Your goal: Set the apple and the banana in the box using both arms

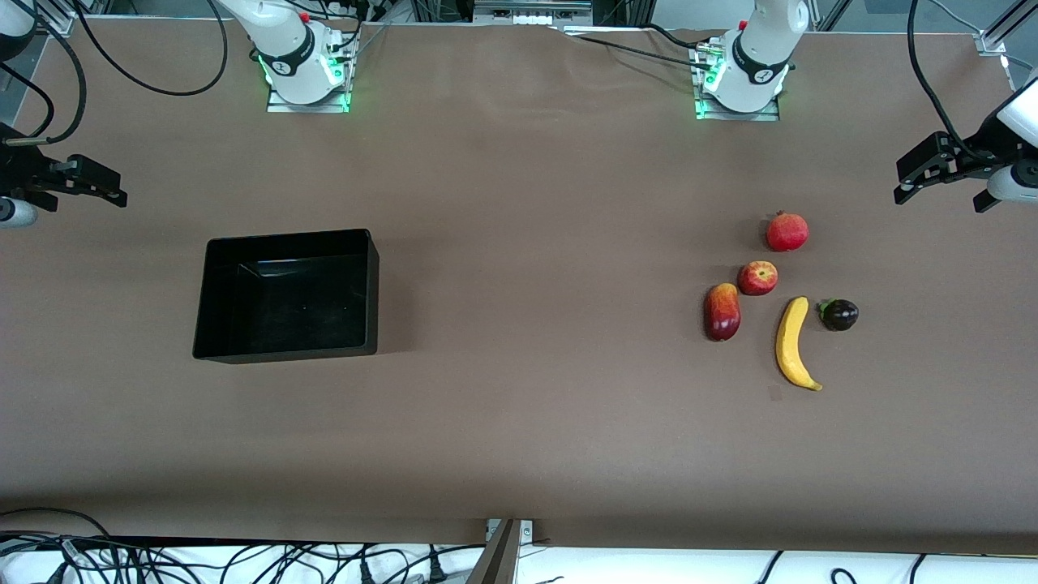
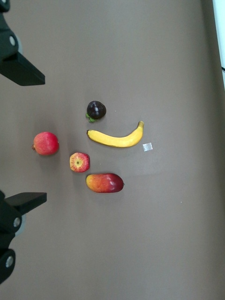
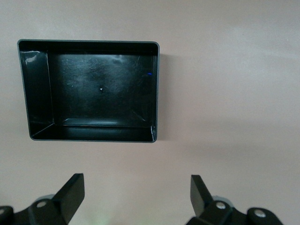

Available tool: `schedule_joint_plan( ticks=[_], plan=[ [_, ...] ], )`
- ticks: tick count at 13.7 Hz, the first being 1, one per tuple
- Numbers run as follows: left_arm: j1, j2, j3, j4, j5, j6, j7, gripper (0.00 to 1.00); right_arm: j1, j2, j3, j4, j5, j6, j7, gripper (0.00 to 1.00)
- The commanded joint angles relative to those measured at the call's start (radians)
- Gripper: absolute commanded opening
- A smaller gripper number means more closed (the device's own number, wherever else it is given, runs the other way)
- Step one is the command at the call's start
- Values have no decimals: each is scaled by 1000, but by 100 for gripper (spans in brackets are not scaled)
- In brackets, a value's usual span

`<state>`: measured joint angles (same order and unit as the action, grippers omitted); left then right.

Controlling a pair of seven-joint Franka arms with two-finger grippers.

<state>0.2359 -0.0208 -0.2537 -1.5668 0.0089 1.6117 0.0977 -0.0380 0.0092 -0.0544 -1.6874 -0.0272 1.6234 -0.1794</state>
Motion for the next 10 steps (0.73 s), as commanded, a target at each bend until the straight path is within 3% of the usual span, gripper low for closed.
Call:
schedule_joint_plan(
  ticks=[1,10],
  plan=[
    [8,-24,-7,-18,5,4,8,100,-11,8,4,9,1,9,-18,100],
    [8,-22,-7,-18,8,-10,10,100,-10,8,4,11,0,6,-18,100]
  ],
)
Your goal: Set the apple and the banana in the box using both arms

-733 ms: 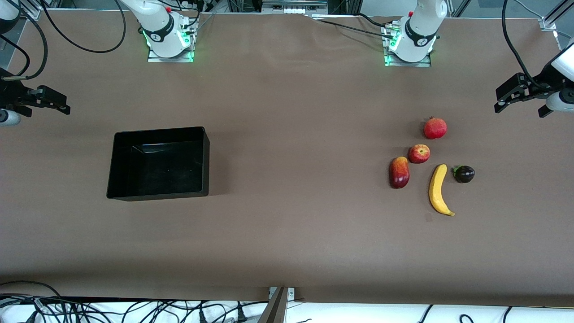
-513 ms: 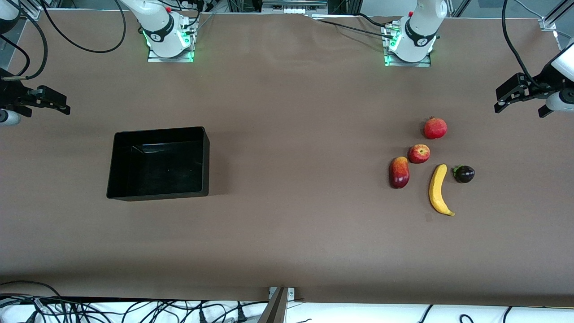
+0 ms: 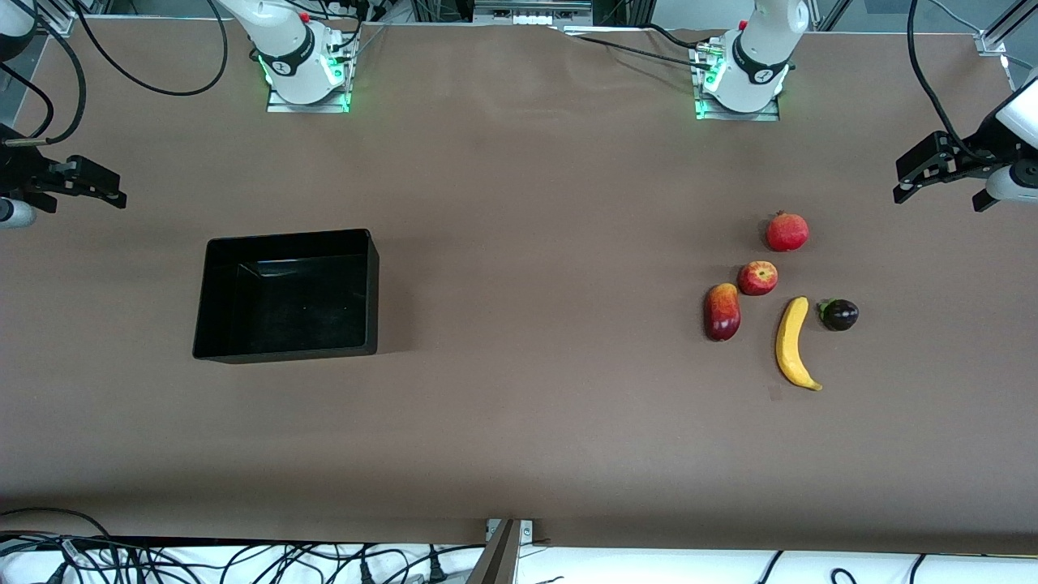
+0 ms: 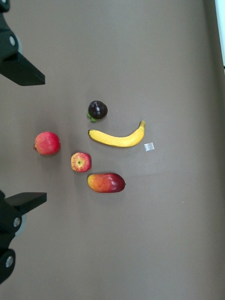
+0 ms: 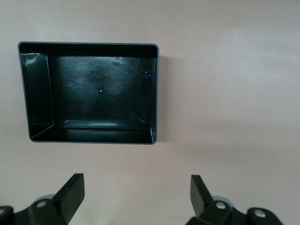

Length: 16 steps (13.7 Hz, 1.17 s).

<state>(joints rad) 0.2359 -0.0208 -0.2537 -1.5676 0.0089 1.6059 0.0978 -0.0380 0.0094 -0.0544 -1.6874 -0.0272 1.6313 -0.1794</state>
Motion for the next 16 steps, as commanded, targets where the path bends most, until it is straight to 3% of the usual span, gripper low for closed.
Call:
schedule_joint_plan(
  ticks=[1,10,13,16],
  plan=[
    [9,-22,-7,-17,8,-4,14,100,-10,7,4,11,0,-4,-17,100],
    [13,-19,4,-19,2,3,17,100,-13,75,1,3,-19,-1,17,100],
    [14,-19,4,-17,3,6,17,100,-13,165,-5,-9,-46,119,15,100],
    [14,-18,4,-17,6,9,17,100,-14,187,-7,-137,-48,341,17,100]
  ],
)
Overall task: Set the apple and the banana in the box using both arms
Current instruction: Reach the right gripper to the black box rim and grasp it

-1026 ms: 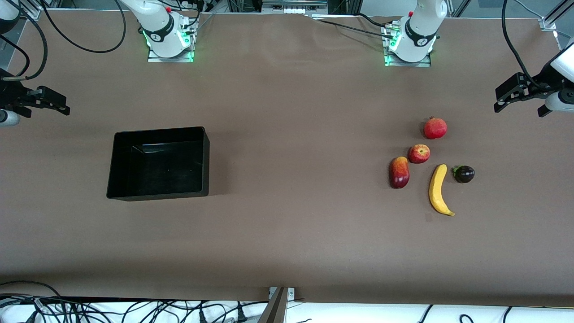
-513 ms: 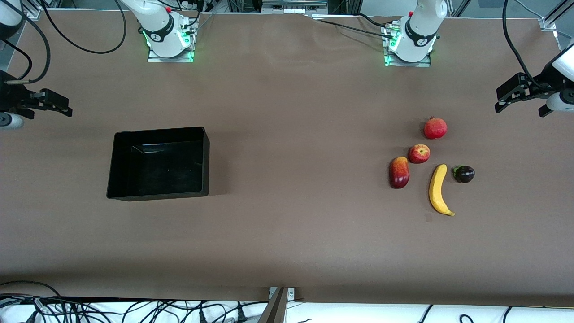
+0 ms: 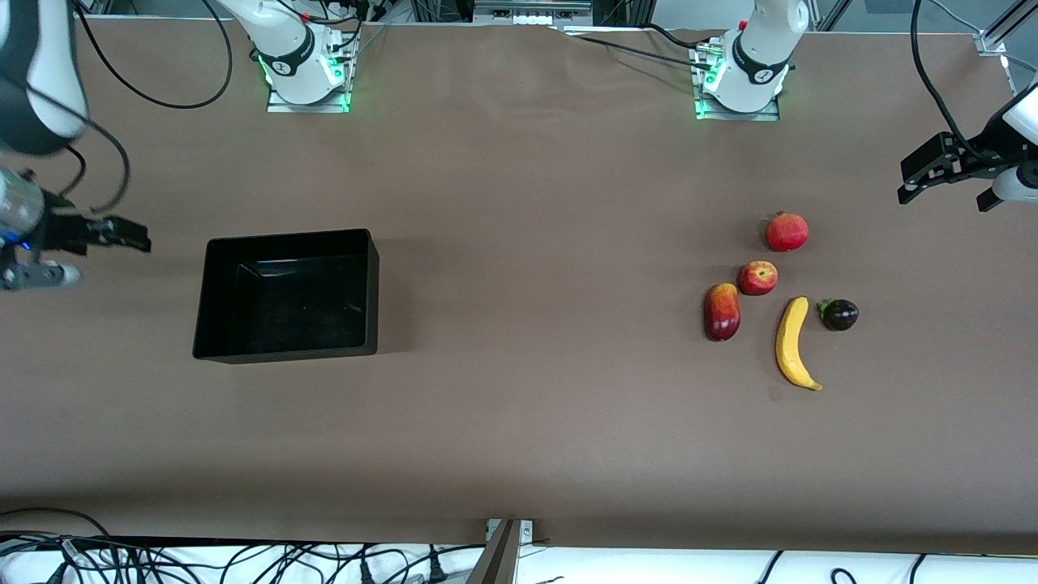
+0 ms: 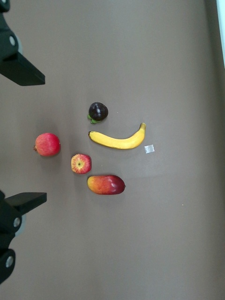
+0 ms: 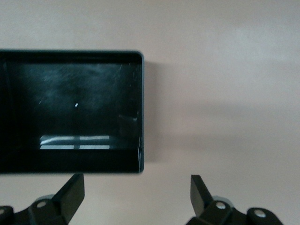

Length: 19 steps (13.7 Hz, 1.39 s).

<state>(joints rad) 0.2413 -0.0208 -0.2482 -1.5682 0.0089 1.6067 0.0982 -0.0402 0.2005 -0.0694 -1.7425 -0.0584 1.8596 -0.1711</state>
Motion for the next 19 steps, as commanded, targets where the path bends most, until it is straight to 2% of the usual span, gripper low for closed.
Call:
schedule_joint_plan(
  ticks=[1,4,6,8,10,13,14,15,16,17,18,19],
  plan=[
    [9,-18,-2,-16,6,9,17,100,-13,-4,8,-154,-11,209,10,100],
    [9,-16,-2,-16,6,10,17,100,-17,11,-27,-354,-3,543,16,100],
    [9,-18,-2,-16,6,10,17,100,-20,89,-35,-396,-3,677,15,100],
    [9,-18,-2,-16,6,10,17,100,-30,146,-35,-396,6,736,18,100],
    [9,-18,-2,-16,8,9,17,100,-33,175,-35,-397,54,747,18,100],
    [9,-4,-3,-18,8,18,17,100,-33,198,-32,-397,110,747,13,94],
    [9,-4,-5,-18,8,21,17,100,-33,204,-30,-397,117,747,12,86],
    [7,-4,-5,-18,8,21,17,100,-33,211,-29,-397,120,747,12,70],
    [7,-4,-5,-18,8,21,17,100,-33,212,-29,-397,118,747,1,45],
    [9,-4,-5,-18,8,21,17,100,-32,212,-27,-396,120,747,5,15],
    [9,-4,-5,-18,8,19,18,100,-30,212,-26,-391,120,748,13,0],
    [9,-5,-5,-18,8,18,17,100,-30,212,-24,-390,121,750,15,0]
  ],
)
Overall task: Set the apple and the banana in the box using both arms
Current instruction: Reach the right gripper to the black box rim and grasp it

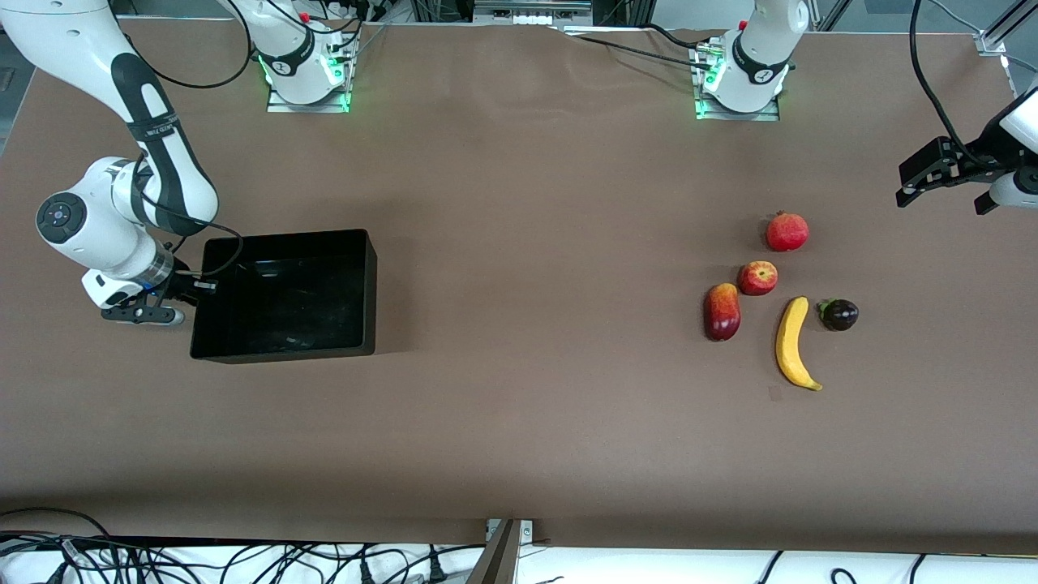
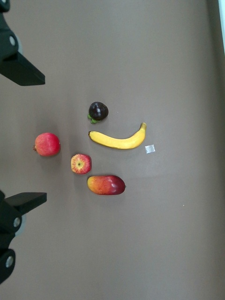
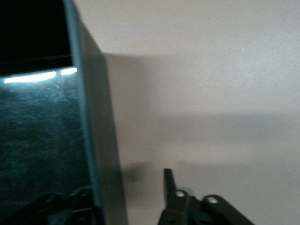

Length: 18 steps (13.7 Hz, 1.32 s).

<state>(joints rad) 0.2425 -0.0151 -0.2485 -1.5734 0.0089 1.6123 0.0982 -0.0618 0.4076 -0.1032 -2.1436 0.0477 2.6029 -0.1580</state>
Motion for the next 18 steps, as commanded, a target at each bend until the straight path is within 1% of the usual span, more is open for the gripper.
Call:
schedule_joint_plan(
  ticks=[1,3,7,8,10,11,13,15,17,18],
  plan=[
    [8,-12,-5,-13,8,11,18,100,-7,5,11,11,18,8,6,0],
    [8,-14,-3,-10,6,11,20,100,-4,5,11,14,78,6,2,0],
    [6,-11,-9,1,6,14,20,100,-3,-12,22,37,84,-24,-5,0],
    [6,-6,-9,10,9,12,17,100,-3,-24,25,66,102,-81,-3,0],
    [6,15,-11,29,8,14,17,100,-3,-24,33,172,159,-247,-3,0],
    [6,26,-3,36,8,14,18,100,-3,-26,45,215,167,-317,0,0],
    [20,32,-2,38,8,11,21,100,0,-27,97,313,169,-436,46,0],
    [21,59,-2,32,8,6,15,100,0,-29,163,387,169,-545,208,0],
    [37,63,0,38,8,8,20,100,2,-32,221,432,163,-601,255,0],
    [40,67,0,36,8,8,20,100,11,-32,265,445,146,-619,255,0]
  ],
)
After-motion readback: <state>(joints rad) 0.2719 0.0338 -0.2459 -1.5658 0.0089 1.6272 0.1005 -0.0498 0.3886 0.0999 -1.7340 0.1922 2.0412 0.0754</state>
